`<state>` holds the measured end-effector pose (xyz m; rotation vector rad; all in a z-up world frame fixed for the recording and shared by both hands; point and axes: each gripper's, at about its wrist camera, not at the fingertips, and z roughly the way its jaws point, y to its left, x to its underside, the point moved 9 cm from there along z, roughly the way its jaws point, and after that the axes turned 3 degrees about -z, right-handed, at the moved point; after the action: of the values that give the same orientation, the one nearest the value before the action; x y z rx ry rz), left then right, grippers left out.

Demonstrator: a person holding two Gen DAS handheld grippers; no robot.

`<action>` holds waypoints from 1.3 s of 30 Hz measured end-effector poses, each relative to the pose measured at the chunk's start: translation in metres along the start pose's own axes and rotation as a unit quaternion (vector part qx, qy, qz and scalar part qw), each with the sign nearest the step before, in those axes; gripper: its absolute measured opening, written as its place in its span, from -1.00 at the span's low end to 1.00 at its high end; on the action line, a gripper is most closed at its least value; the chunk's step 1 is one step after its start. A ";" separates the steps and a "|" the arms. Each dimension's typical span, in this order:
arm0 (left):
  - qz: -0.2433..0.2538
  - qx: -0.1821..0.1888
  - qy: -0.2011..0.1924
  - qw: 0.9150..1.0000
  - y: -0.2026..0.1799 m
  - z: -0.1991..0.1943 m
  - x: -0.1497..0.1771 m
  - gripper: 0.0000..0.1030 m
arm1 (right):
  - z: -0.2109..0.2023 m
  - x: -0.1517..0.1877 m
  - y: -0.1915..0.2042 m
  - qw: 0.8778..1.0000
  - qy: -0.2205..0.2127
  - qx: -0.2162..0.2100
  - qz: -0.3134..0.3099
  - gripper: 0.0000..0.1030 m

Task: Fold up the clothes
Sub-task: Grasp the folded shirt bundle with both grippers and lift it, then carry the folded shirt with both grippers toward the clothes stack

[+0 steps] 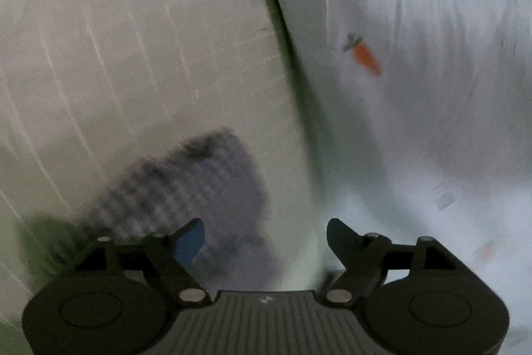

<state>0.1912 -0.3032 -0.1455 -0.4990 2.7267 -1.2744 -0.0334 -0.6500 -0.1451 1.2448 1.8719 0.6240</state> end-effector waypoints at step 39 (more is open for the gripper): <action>0.273 -0.054 0.027 0.960 0.043 0.068 0.064 -0.37 | 0.089 0.115 0.033 0.957 0.156 0.049 -0.238 0.33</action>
<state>0.1351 -0.3480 -0.2186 0.2780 2.6985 -1.0036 0.0329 -0.5336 -0.2103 0.7323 2.3845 0.4857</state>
